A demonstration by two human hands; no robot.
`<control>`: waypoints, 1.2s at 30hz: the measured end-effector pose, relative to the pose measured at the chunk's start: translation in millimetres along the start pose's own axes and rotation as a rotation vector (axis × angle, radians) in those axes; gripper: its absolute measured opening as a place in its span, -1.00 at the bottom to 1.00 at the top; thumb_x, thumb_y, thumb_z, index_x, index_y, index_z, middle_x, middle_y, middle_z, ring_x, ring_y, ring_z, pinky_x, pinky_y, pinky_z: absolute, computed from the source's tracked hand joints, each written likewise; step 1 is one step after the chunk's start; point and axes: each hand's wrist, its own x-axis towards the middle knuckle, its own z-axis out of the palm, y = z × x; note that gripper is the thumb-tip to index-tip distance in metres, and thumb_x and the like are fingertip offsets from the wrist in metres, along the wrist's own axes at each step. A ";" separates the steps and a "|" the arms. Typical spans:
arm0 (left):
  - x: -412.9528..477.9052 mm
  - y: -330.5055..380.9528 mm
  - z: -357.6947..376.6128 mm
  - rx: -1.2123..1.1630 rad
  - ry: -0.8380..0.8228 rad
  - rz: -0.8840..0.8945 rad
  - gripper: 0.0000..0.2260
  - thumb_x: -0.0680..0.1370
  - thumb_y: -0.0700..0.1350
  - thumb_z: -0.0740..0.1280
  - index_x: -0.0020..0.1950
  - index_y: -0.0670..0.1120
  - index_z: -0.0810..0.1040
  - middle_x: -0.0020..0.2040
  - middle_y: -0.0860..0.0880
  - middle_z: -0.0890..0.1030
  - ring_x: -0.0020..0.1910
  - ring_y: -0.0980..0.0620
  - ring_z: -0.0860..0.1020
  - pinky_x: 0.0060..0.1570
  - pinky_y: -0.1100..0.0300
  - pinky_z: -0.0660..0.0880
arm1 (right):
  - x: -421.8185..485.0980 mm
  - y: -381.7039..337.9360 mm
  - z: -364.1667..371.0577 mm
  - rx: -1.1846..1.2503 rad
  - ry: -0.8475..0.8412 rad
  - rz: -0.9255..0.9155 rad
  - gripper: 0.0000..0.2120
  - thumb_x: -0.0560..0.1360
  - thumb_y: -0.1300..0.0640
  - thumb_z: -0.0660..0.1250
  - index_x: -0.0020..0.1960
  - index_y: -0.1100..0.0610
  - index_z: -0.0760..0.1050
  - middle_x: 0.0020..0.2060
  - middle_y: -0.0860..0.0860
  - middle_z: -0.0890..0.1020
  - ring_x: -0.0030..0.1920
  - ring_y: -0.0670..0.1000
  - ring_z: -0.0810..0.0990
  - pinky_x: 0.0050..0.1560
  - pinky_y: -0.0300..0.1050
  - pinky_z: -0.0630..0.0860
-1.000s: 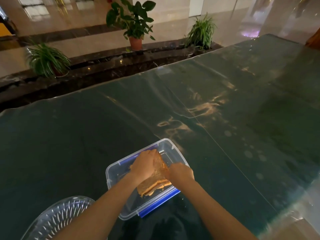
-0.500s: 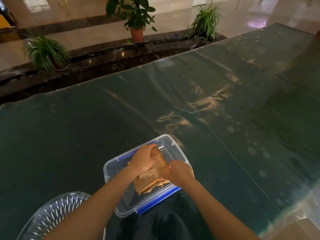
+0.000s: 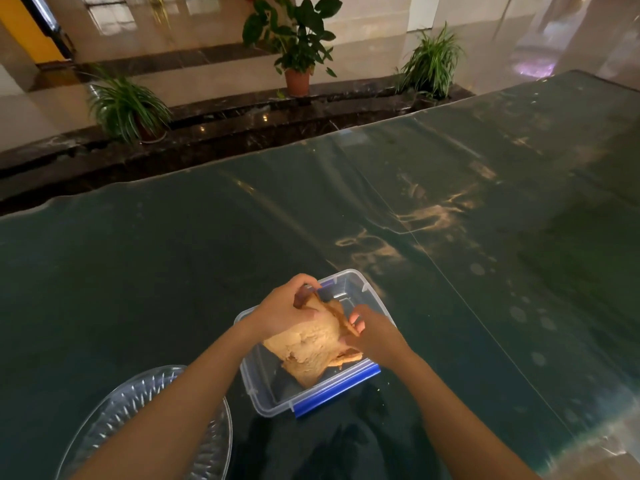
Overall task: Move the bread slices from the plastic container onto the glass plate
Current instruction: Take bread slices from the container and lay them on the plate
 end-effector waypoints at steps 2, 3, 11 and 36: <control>-10.9 2.5 -8.5 -0.029 0.021 0.018 -0.62 0.42 -0.19 0.42 0.17 0.07 0.43 -0.01 0.05 0.54 -0.01 0.07 0.55 -0.05 0.37 0.48 | -4.2 -6.2 -3.2 0.073 0.068 -0.057 -0.64 0.43 0.09 0.39 0.18 0.10 0.39 0.07 0.06 0.61 0.01 0.04 0.58 0.07 -0.06 0.55; -16.3 3.7 -12.4 -0.040 0.038 0.030 -0.63 0.42 -0.20 0.41 0.17 0.05 0.44 0.02 0.00 0.55 0.02 0.02 0.55 0.01 0.26 0.50 | -6.5 -10.3 -5.0 0.101 0.097 -0.086 -0.64 0.44 0.09 0.39 0.18 0.10 0.38 0.06 0.05 0.61 -0.01 0.03 0.57 0.04 -0.09 0.54; -63.5 5.3 -44.3 -0.162 0.274 0.078 -0.74 0.40 -0.20 0.45 0.02 0.04 0.53 0.02 -0.06 0.57 0.03 -0.08 0.57 0.06 0.04 0.54 | -21.4 -50.1 -9.5 0.157 0.183 -0.310 -0.77 0.43 0.17 0.43 -0.09 -0.05 0.39 -0.13 -0.09 0.58 -0.07 -0.05 0.59 -0.01 -0.28 0.54; -271.7 -161.4 -87.3 -0.355 0.782 -0.420 -0.78 0.42 -0.11 0.45 0.05 -0.01 0.57 -0.03 -0.06 0.61 0.00 -0.08 0.58 0.01 -0.04 0.58 | -28.1 -182.0 183.8 0.017 -0.290 -0.718 -0.85 0.43 0.15 0.43 -0.01 0.13 0.58 -0.08 0.04 0.67 -0.09 -0.01 0.64 -0.01 -0.22 0.57</control>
